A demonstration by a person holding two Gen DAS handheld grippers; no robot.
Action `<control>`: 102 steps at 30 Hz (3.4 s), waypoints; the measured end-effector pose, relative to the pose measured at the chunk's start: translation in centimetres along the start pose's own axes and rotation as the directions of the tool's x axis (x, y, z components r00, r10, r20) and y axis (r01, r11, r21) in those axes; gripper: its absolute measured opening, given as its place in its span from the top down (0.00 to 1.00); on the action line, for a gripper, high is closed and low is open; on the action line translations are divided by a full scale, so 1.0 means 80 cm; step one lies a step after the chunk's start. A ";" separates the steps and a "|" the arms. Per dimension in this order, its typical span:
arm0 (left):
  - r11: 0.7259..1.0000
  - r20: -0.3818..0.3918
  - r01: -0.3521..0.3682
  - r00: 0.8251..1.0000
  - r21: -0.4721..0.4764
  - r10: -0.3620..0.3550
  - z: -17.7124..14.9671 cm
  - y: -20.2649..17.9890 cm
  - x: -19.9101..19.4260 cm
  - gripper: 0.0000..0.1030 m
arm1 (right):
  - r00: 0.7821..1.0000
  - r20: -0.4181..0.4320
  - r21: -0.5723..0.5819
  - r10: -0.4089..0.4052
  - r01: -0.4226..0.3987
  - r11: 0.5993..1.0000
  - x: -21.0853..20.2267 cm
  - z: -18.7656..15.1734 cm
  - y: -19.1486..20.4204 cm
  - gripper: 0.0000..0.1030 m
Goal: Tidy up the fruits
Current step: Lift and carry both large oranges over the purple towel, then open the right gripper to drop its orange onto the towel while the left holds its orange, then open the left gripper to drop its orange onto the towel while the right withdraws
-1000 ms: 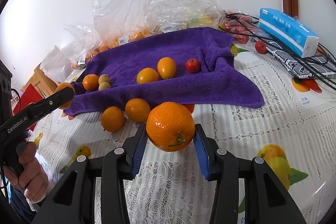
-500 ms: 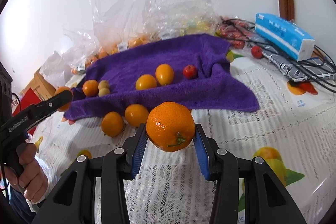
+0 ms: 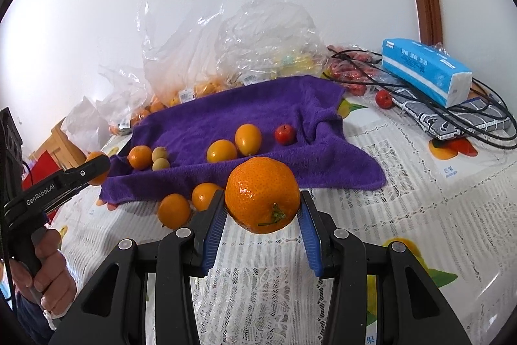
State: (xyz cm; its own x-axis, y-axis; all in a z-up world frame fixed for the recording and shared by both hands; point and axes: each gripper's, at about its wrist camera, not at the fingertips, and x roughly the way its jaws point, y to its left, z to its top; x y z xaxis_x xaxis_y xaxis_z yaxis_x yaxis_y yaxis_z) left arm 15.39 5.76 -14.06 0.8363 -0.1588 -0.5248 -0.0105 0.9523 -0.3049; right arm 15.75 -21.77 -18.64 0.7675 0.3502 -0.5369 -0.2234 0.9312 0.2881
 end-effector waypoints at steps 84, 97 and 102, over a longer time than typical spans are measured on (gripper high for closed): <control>0.994 -0.058 -0.003 0.998 0.105 0.009 0.053 -0.025 0.112 0.47 | 0.997 0.039 -0.016 -0.059 0.060 0.998 0.115 0.097 0.007 0.59; 0.993 -0.007 -0.066 0.998 0.095 0.067 0.051 -0.023 0.091 0.46 | 0.994 0.100 0.000 -0.053 0.053 0.999 0.081 0.084 0.012 0.54; 0.995 -0.004 -0.064 0.998 0.076 0.065 0.049 -0.021 0.081 0.46 | 0.996 0.088 0.034 -0.035 0.032 0.999 0.064 0.071 0.005 0.49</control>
State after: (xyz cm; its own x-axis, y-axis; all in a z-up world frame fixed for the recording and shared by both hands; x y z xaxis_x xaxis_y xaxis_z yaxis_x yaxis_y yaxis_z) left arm 22.99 4.17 -13.82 0.8318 -0.0980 -0.5463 -0.0225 0.9775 -0.2095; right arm 23.01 -20.19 -16.74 0.8246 0.3075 -0.4748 -0.1781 0.9378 0.2980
